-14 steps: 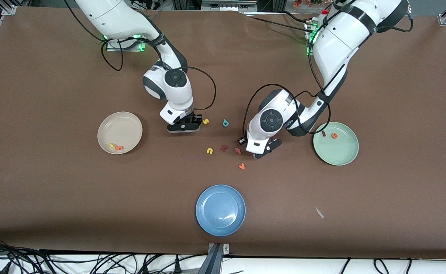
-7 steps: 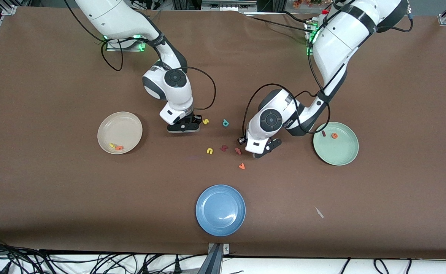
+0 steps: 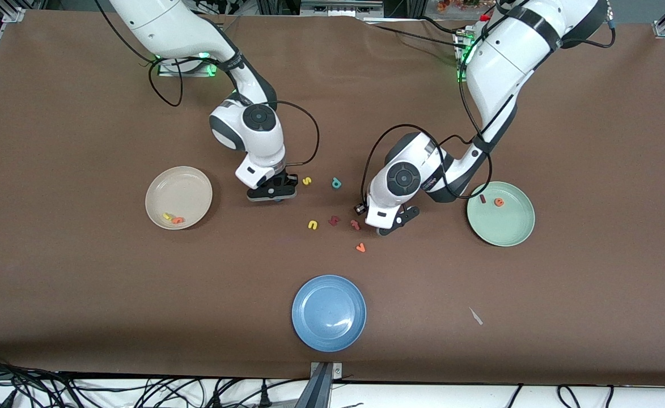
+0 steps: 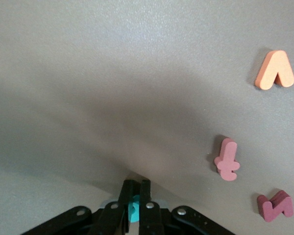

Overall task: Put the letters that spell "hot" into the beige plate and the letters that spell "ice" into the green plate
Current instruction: 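Carry the blue 'o' onto the cream plate and open the right gripper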

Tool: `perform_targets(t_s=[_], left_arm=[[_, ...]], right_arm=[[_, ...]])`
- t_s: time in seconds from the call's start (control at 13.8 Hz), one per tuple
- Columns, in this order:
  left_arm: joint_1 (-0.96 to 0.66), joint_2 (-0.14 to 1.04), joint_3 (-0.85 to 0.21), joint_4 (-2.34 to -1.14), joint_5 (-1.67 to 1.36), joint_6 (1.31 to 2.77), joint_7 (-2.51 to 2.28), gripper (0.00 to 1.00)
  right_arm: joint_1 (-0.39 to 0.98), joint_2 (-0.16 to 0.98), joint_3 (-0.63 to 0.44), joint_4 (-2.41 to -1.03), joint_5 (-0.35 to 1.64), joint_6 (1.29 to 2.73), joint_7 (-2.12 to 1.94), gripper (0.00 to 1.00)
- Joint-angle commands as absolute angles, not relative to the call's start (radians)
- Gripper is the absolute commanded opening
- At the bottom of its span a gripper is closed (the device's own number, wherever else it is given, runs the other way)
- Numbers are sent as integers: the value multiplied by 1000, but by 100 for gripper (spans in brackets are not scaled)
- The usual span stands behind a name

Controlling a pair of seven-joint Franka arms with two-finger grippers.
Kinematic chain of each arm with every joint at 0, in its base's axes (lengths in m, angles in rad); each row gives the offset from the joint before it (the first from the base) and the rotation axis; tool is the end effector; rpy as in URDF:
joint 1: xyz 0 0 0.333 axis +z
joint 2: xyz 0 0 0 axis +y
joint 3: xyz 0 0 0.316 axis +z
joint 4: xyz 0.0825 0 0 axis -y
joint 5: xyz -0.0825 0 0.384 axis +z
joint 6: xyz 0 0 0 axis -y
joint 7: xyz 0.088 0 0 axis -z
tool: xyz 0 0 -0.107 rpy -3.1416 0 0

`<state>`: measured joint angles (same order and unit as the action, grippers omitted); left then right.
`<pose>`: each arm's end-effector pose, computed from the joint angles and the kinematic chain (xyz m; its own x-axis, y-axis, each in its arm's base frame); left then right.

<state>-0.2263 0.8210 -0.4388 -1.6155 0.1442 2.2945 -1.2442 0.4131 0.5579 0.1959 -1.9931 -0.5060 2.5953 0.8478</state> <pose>0.5599 -0.3900 0.1718 0.8084 0.5448 -0.2228 0.5606 -0.8280 0.0095 0.4981 0.3557 0.1871 0.9742 0.1594 0.1596 0.1458 -0.9849 0.0939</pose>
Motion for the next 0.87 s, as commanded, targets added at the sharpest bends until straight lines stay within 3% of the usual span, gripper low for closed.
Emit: perform_targets(t_s=[0.0, 0.07, 0.14, 0.22, 0.65, 0.8], left_arm=[[-241, 833, -433, -1611, 181, 2287, -1258, 11], [-241, 833, -433, -1611, 181, 2287, -1259, 15], [-241, 833, -433, -1611, 181, 2287, -1264, 32], [-241, 833, -433, -1611, 181, 2287, -1267, 37], [-255, 831, -433, -1612, 179, 2278, -1282, 37], [-255, 828, -434, -1611, 181, 2238, -1261, 36]], right_arm=[[370, 490, 195, -1994, -505, 2504, 712, 12], [345, 470, 195, -1997, -500, 2482, 660, 12], [324, 448, 193, -2000, -499, 2456, 597, 12], [296, 428, 193, -2005, -499, 2430, 537, 12], [247, 296, 72, -2109, -404, 2401, 178, 13], [245, 252, 49, -2169, -365, 2401, 146, 18]])
